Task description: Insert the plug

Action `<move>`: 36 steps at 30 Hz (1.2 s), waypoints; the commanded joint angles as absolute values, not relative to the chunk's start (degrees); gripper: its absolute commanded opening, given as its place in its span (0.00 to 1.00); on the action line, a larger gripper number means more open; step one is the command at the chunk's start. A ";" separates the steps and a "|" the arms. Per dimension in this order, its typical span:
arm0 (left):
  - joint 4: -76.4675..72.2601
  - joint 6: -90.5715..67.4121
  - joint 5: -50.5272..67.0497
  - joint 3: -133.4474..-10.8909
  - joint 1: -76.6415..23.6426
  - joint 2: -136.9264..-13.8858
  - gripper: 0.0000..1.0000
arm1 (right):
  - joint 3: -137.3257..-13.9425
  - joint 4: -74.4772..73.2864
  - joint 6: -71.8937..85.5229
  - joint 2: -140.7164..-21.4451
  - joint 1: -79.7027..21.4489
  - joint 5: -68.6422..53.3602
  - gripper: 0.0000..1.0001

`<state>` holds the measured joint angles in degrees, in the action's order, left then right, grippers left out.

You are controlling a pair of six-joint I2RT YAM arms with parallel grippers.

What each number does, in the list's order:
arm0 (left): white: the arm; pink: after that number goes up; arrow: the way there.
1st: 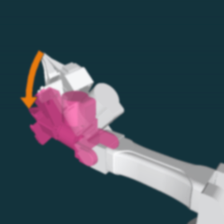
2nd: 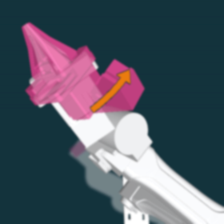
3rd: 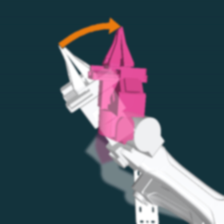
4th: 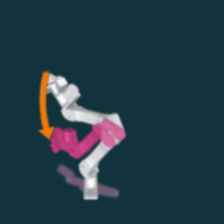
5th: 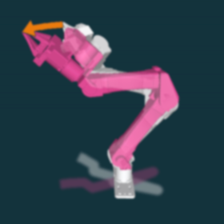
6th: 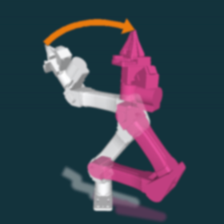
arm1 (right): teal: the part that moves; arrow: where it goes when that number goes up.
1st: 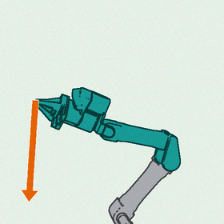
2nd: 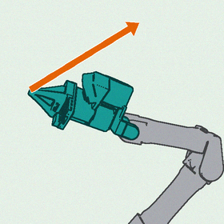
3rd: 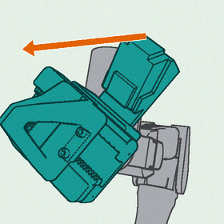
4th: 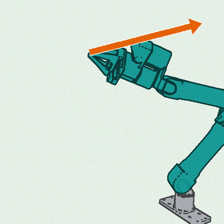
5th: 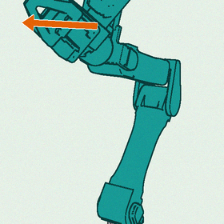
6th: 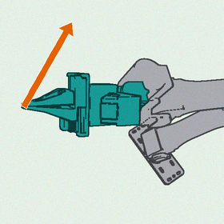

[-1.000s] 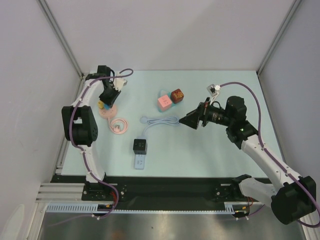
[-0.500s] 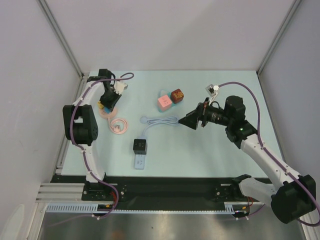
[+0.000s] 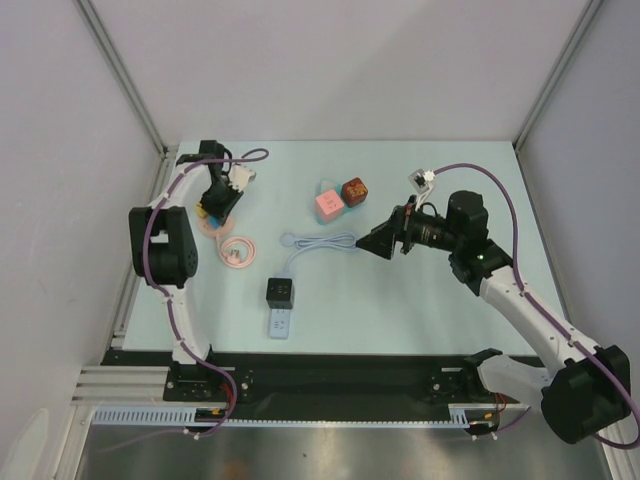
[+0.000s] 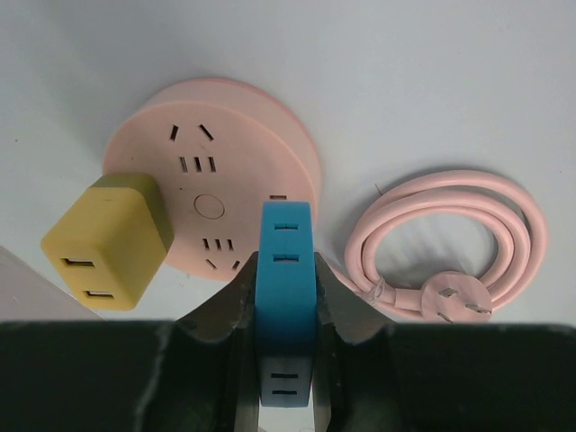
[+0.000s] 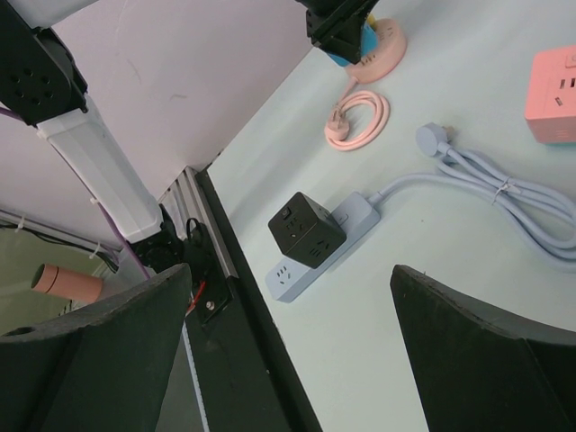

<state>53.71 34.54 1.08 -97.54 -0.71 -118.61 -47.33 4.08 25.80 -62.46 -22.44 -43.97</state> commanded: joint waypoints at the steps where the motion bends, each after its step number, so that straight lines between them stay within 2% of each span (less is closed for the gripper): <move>1: 53.17 35.60 0.26 -99.67 -0.18 -120.23 0.00 | -50.01 4.75 24.61 -62.84 -22.85 -43.95 1.00; 13: 53.26 35.51 0.97 -101.78 -0.18 -122.52 0.00 | -49.83 4.83 24.26 -63.72 -22.85 -43.51 1.00; 23: 52.03 35.69 3.69 -98.35 -0.18 -124.54 0.00 | -49.75 4.57 23.73 -64.16 -22.85 -43.24 1.00; 36: 48.78 34.81 0.70 -90.36 -0.35 -124.89 0.00 | -49.83 5.27 24.26 -66.97 -22.85 -44.74 1.00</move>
<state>49.17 34.57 -0.05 -95.61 -0.62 -119.11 -47.72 4.01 24.75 -66.92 -22.55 -44.21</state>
